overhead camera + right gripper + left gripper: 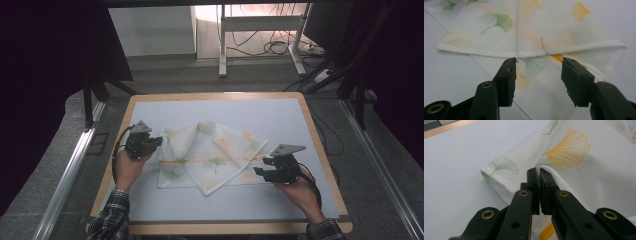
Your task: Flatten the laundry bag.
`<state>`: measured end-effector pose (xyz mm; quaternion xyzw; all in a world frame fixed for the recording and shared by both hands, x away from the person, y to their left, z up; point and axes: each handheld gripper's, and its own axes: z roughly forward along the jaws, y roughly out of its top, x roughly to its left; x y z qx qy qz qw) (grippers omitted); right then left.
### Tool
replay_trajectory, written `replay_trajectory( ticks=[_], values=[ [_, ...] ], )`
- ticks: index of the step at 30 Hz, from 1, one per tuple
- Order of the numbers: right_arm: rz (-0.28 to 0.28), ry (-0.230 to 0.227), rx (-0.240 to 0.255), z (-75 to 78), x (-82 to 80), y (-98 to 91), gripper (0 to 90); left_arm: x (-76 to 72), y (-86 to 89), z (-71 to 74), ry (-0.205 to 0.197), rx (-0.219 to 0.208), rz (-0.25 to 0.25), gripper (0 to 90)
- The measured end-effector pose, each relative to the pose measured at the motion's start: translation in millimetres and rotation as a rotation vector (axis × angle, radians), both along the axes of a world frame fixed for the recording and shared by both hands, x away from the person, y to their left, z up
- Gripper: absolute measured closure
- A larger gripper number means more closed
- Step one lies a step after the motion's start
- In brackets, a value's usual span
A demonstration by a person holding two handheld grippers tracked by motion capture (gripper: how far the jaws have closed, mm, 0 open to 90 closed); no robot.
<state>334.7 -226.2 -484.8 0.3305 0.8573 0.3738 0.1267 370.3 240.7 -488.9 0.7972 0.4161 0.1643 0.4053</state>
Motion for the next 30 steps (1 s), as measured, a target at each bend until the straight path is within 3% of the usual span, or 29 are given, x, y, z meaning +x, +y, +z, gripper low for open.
replay_trajectory(
  ticks=[5, 9, 13, 21, 27, 29, 30],
  values=[
    [0.056, 0.010, -0.028, -2.6, -0.6, 18.1, 56.2, 0.3, 5.9, -2.3, 0.006, -0.004, 0.001, 87.8],
    [0.118, 0.037, -0.029, -8.3, -1.5, 39.6, 55.6, 0.8, 6.3, -3.9, 0.010, -0.001, 0.000, 87.7],
    [0.210, 0.072, -0.038, -18.8, -9.7, 69.1, 47.2, 0.7, 4.7, -4.0, 0.011, 0.008, -0.007, 87.6],
    [0.297, 0.109, -0.026, -32.2, -24.7, 110.3, 33.9, 0.8, 4.3, -4.3, 0.014, 0.010, -0.004, 87.4],
    [0.349, 0.104, -0.049, -39.6, -33.1, 134.6, 31.9, 0.9, 2.9, -4.1, 0.013, 0.016, -0.009, 87.4],
    [0.358, 0.029, -0.128, -42.8, -39.1, 145.2, 46.4, 1.0, 3.0, -3.8, 0.016, 0.014, -0.010, 87.5],
    [0.358, 0.029, -0.128, -42.8, -39.1, 145.2, 46.4, 1.1, 3.2, -3.7, 0.016, 0.014, -0.010, 87.5]
  ],
)
